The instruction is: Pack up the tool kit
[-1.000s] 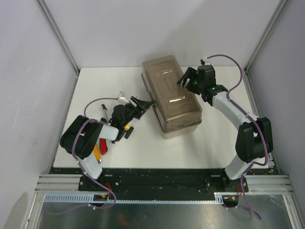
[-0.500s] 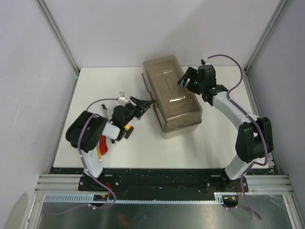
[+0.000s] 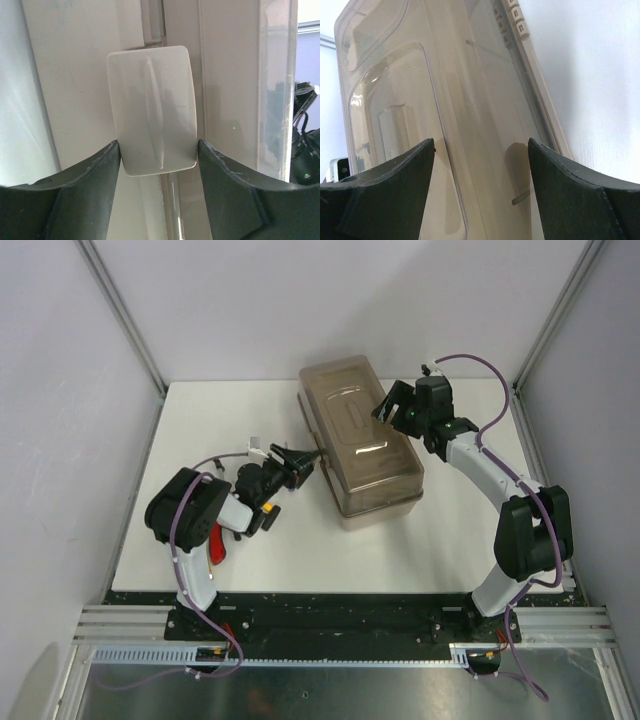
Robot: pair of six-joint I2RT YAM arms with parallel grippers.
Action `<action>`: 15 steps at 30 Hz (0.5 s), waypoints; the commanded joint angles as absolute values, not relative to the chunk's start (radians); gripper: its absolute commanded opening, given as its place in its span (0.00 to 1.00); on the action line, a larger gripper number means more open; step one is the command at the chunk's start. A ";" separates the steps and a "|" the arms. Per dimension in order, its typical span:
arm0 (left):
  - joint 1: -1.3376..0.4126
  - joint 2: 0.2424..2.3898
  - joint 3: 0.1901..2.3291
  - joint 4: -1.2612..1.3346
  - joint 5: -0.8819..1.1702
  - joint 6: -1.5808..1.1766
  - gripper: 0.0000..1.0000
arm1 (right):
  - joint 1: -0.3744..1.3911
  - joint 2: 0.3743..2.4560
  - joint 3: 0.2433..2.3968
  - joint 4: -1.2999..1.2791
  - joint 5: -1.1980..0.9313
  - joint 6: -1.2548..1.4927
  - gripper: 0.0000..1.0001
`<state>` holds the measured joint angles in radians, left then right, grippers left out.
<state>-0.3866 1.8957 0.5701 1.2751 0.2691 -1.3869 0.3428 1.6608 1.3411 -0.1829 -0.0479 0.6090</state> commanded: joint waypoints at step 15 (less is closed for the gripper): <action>-0.400 1.839 0.487 1.668 0.235 -1.313 0.99 | 0.402 1.710 1.312 -0.336 -0.258 0.634 0.77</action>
